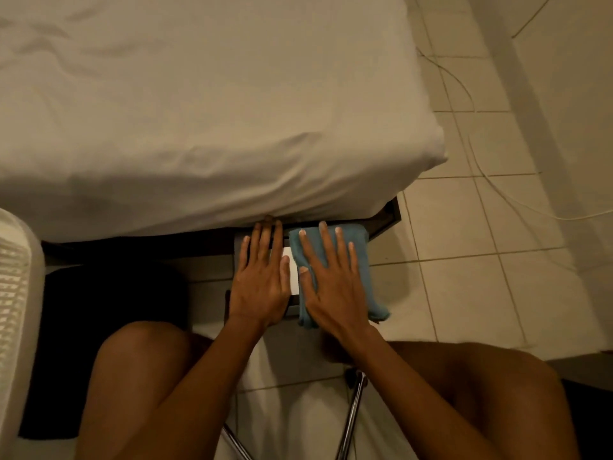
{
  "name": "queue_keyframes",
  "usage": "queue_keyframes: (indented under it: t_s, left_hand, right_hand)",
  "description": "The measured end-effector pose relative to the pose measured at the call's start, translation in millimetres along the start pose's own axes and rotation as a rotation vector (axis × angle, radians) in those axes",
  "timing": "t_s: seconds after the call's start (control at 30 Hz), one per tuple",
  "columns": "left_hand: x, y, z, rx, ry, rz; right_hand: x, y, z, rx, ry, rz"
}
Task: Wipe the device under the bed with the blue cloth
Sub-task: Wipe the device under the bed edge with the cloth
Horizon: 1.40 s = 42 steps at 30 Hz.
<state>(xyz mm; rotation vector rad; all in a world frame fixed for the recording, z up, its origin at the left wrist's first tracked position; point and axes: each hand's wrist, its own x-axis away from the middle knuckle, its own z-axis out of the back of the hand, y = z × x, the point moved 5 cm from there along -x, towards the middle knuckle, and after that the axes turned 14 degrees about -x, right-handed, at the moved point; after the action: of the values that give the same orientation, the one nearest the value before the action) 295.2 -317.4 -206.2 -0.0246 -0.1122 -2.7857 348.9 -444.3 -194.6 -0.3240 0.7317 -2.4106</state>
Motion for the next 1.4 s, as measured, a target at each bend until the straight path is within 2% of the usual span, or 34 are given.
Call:
queue_keyframes:
  t_s: [0.1,0.23,0.3,0.43,0.6,0.77,0.93,1.1,1.27,1.4]
  left_hand:
    - [0.5,1.2,1.6,-0.003,0.002,0.009]
    - [-0.3,0.6,4.6,0.016,-0.012,0.009]
    - [0.1,-0.9,5.1,0.014,-0.013,0.019]
    - [0.7,-0.8,3.3,0.008,-0.008,0.024]
    - [-0.3,1.0,4.1,0.007,-0.010,0.018]
    - [-0.3,-1.4,4.6,-0.006,-0.010,0.021]
    - [-0.3,-1.7,4.4,0.000,-0.020,0.025]
    - [0.7,0.4,4.2,0.003,-0.012,0.018]
    - [-0.1,-0.8,5.4,0.005,-0.014,0.023]
    - [1.1,0.3,3.3,0.008,-0.019,0.020]
  right_hand:
    - [0.2,10.2,4.1,-0.042,-0.018,0.034]
    - [0.7,33.3,13.2,-0.078,0.069,-0.147]
    - [2.0,24.6,8.2,-0.093,0.094,-0.177]
    - [0.5,4.8,-2.7,-0.069,0.074,-0.132]
    - [-3.7,20.2,7.4,-0.080,0.024,-0.046]
    - [-17.2,46.0,19.7,-0.246,0.110,-0.295]
    - [30.7,33.7,5.8,-0.156,0.107,-0.241]
    - [-10.5,43.9,18.4,-0.203,0.118,-0.289]
    - [32.2,30.5,9.8,-0.171,0.137,-0.292]
    - [6.7,51.7,20.3,-0.215,0.102,-0.287]
